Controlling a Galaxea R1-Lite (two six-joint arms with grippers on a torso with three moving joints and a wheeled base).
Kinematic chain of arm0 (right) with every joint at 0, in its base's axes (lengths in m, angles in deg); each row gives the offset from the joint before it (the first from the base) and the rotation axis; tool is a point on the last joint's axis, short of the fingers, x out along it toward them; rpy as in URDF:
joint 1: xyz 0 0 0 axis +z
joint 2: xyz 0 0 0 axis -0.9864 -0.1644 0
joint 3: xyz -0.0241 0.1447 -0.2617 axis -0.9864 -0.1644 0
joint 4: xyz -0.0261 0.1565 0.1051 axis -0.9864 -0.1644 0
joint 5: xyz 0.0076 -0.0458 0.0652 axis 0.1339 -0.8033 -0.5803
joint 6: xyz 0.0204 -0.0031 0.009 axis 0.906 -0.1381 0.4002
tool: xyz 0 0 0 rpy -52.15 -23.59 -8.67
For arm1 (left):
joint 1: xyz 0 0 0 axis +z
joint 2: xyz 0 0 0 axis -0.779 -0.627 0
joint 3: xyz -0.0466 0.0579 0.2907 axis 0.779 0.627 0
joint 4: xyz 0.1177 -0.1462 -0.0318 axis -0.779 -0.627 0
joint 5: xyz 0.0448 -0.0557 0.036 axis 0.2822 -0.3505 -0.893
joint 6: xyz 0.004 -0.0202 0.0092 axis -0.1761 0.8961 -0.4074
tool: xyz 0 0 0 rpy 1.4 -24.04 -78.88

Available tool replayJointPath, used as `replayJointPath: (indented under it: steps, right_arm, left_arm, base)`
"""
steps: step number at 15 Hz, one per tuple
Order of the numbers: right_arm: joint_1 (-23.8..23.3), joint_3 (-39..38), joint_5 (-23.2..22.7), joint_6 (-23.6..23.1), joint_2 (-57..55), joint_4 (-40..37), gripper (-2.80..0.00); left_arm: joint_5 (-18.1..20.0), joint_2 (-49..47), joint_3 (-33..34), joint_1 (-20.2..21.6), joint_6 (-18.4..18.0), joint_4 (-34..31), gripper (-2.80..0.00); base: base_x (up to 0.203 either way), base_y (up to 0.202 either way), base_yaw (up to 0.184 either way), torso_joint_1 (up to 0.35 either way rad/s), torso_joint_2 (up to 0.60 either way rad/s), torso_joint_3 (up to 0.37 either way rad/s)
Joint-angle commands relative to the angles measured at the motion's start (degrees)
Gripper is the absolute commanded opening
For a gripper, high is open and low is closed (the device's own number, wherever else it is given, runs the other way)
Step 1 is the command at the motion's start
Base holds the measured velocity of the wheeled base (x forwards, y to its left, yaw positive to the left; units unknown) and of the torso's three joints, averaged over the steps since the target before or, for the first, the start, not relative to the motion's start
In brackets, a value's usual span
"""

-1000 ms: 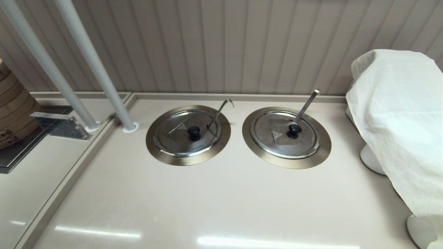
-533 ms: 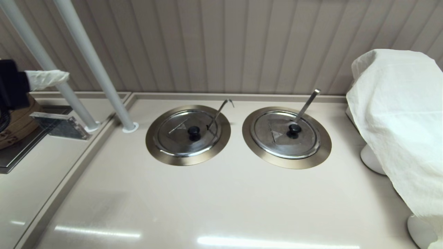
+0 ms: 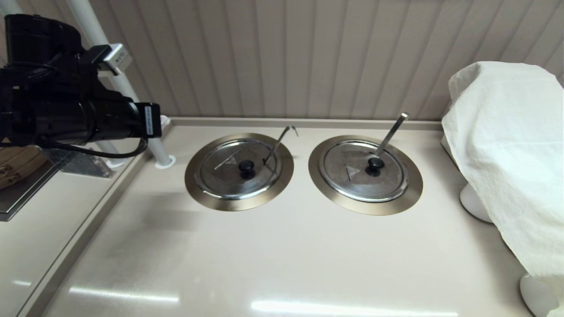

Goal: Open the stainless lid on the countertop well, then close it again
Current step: Open the lid

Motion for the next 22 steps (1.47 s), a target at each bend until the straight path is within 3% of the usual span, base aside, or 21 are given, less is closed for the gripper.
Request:
replayJointPath:
  steps: [1, 6, 11, 16, 19, 22]
  right_arm:
    - [0.0, 0.0, -0.02, -0.05, 0.02, 0.0, 0.0]
    - [0.0, 0.0, -0.02, -0.05, 0.02, 0.0, 0.0]
    - [0.0, 0.0, -0.02, -0.05, 0.02, 0.0, 0.0]
    - [0.0, 0.0, -0.02, -0.05, 0.02, 0.0, 0.0]
    - [0.0, 0.0, -0.02, -0.05, 0.02, 0.0, 0.0]
    - [0.0, 0.0, -0.02, -0.05, 0.02, 0.0, 0.0]
  left_arm:
    - [-1.32, -2.56, 1.43, -0.92, 0.28, 4.63, -2.8]
    - [-10.48, -12.4, 3.63, -6.4, 1.22, 18.75, -2.8]
    - [-10.74, -14.45, 3.17, -9.53, 4.83, 19.33, -2.8]
    - [-12.09, -16.68, 2.58, -10.3, 4.88, 19.65, -2.8]
    - [-12.29, -18.38, 2.83, -10.3, 4.77, 23.99, -2.8]
    - [-12.33, -18.89, 2.76, -10.3, 4.86, 24.43, -2.8]
  base:
    - [0.0, 0.0, 0.0, 0.0, 0.0, 0.0]
    - [0.0, 0.0, 0.0, 0.0, 0.0, 0.0]
    - [0.0, 0.0, 0.0, 0.0, 0.0, 0.0]
    - [0.0, 0.0, 0.0, 0.0, 0.0, 0.0]
    - [0.0, 0.0, 0.0, 0.0, 0.0, 0.0]
    - [0.0, 0.0, 0.0, 0.0, 0.0, 0.0]
